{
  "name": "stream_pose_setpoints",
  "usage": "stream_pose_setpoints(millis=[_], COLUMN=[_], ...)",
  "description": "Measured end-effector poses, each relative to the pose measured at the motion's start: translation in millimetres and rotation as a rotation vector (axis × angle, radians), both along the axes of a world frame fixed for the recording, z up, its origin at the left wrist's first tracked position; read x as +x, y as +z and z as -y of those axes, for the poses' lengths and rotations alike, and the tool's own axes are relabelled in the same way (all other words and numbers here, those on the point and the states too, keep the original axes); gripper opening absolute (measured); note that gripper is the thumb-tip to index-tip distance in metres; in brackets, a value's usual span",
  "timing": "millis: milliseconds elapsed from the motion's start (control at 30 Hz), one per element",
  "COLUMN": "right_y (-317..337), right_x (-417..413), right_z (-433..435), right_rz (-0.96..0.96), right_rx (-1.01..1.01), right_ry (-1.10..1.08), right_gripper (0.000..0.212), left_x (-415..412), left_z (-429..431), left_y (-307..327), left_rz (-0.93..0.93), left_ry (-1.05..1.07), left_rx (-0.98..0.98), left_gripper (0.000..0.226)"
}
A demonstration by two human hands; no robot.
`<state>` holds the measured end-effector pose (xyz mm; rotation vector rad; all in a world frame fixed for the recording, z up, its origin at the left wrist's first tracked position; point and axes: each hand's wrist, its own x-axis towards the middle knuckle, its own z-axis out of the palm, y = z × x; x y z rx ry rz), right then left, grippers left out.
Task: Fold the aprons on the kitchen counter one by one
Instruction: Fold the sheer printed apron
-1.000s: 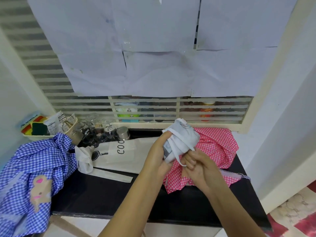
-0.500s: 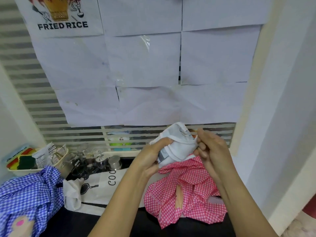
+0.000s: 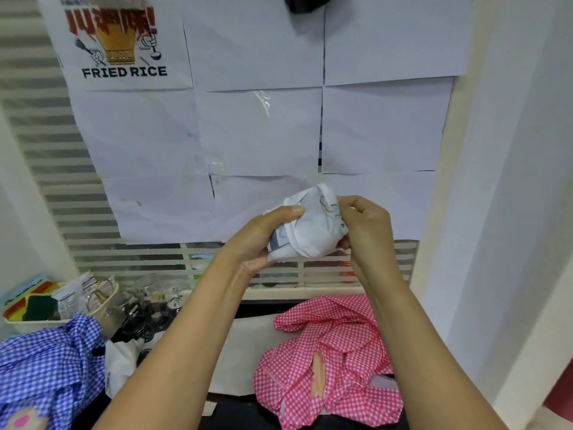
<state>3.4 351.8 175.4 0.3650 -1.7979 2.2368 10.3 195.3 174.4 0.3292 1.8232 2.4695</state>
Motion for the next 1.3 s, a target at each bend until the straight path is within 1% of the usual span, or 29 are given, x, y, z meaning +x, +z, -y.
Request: stream_pose_setpoints(millis=[67,133,167,267,333,400,433,500,567,633,667,733,800,867,933,1000,1067,1133,1167,1200,1233,1300], right_y=[-3,-9,-14,-29,-27,-19,-17,-16,-16,-2,11,37,55,65,70,68,64,58,55,52,49,43], right_x=[-4,-9,-10,-10,-15,-25,-27,-25,-20,-26,-31,-38,-38,-38,-39,-41,-39,-34,-30,-27,-24,-14], right_z=[1,4,7,21,21,11,6,3,3,-4,-11,-26,-32,-28,-19,-9,4,20,27,37,46,68], right_rz=[-0.01,-0.039,-0.046,-0.062,-0.082,-0.098,-0.139,-0.269,-0.295,-0.256,-0.213,-0.117,-0.096,-0.122,-0.128,-0.095,-0.045,-0.038,-0.055,-0.095,-0.155,-0.278], right_rx=[-0.003,0.097,0.171,0.305,0.342,0.359,0.381,0.439,0.386,0.363,0.397,0.472,0.544,0.62,0.615,0.506,0.355,0.274,0.28,0.329,0.409,0.572], right_ry=[-0.036,-0.1,-0.109,-0.003,-0.018,-0.082,-0.104,-0.141,-0.126,-0.08,-0.042,0.077,0.168,0.237,0.287,0.319,0.345,0.348,0.328,0.299,0.266,0.261], right_gripper=[0.017,0.014,0.014,0.009,0.011,0.026,0.034,0.042,0.032,0.017,0.015,0.024,0.026,0.017,0.005,0.003,0.003,0.004,0.004,0.005,0.01,0.02], left_x=[1,4,6,5,2,0,1,2,3,4,4,9,11,13,14,13,14,18,20,23,27,34], left_z=[-4,-8,-12,-19,-22,-18,-16,-15,-17,-15,-12,-6,0,4,9,16,23,29,31,35,37,43], left_y=[0,3,7,14,15,13,12,9,8,11,15,26,37,47,51,49,46,39,34,28,22,8], left_rz=[-0.001,-0.026,-0.031,0.019,0.039,0.033,0.032,0.069,0.095,0.053,0.021,-0.002,0.01,0.009,-0.012,-0.054,-0.114,-0.137,-0.13,-0.121,-0.117,-0.108], left_ry=[-0.008,0.01,0.006,0.007,0.007,0.023,0.015,-0.03,-0.069,-0.088,-0.09,-0.045,0.0,0.026,0.086,0.183,0.272,0.336,0.359,0.389,0.411,0.473], left_rx=[0.125,0.244,0.298,0.438,0.445,0.316,0.25,0.139,0.035,-0.081,-0.143,-0.288,-0.449,-0.642,-0.77,-0.798,-0.79,-0.789,-0.802,-0.826,-0.852,-0.837], left_gripper=[0.042,0.028,0.025,0.033,0.033,0.029,0.03,0.04,0.05,0.049,0.05,0.049,0.043,0.043,0.045,0.048,0.044,0.04,0.035,0.033,0.034,0.043])
